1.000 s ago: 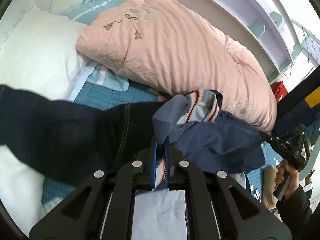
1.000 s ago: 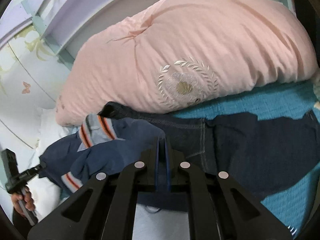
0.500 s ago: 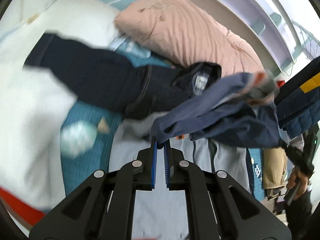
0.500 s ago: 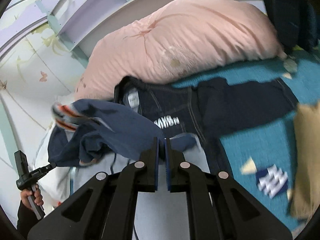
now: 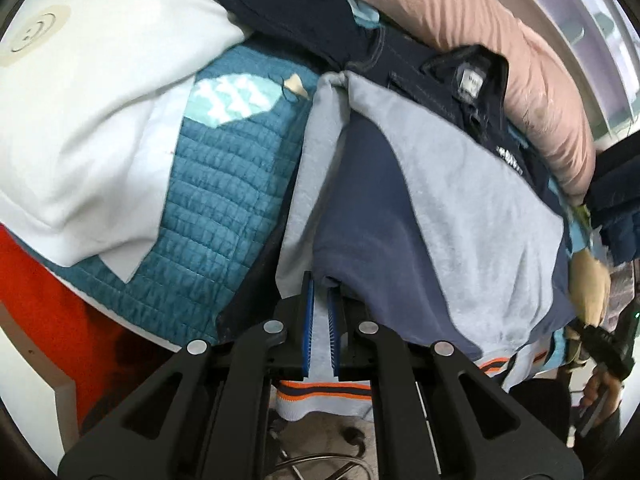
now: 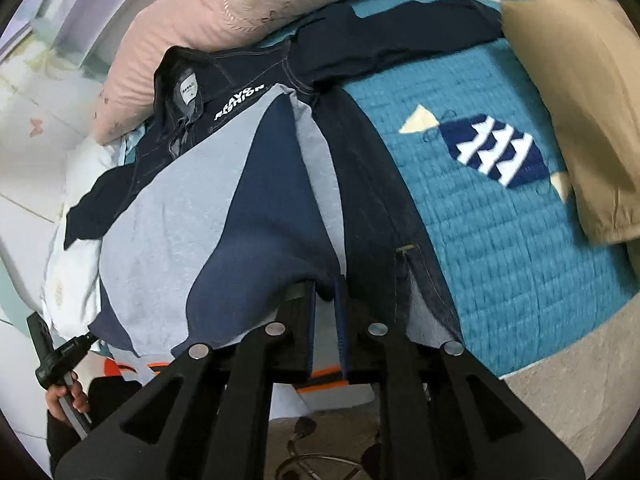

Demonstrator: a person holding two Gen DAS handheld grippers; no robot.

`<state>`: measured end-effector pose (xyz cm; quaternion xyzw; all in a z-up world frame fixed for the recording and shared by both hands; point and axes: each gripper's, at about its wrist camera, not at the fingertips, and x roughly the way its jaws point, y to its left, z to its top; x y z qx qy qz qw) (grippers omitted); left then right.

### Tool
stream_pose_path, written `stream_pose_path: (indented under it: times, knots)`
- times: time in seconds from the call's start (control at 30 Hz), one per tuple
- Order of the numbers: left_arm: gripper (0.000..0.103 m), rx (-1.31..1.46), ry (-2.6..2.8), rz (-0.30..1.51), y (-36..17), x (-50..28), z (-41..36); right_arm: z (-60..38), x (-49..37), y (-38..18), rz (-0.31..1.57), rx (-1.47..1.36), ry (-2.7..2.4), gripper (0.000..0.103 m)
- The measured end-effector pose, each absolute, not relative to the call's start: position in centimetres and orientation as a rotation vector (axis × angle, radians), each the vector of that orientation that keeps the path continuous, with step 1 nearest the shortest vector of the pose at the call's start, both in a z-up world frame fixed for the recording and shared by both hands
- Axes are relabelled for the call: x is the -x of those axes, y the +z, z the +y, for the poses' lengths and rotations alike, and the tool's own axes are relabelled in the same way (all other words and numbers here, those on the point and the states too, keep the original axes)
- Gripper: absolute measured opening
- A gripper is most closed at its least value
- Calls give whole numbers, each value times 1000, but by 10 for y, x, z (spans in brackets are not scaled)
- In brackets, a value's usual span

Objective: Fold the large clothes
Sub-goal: 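Lift the hem with both grippers and fold it toward the collar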

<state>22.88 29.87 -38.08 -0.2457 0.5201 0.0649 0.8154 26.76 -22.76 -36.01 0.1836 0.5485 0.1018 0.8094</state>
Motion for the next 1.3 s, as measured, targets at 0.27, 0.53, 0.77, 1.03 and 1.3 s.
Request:
stream_pose_path:
  times: [0.27, 0.53, 0.77, 1.03, 1.3]
  knots:
    - [41, 481, 167, 998, -327, -212, 299, -237, -260, -326, 1089, -384, 110, 35]
    - [50, 485, 94, 1039, -344, -256, 267, -186, -291, -338, 1111, -391, 257, 34]
    - [55, 465, 173, 1229, -403, -256, 271, -195, -285, -396, 1321, -368, 181, 32]
    - [65, 693, 210, 1075, -373, -228, 303, -237, -253, -375, 1169, -747, 104, 49]
    - [65, 767, 260, 1130, -400, -222, 318, -246, -265, -406, 1210, -790, -23, 49]
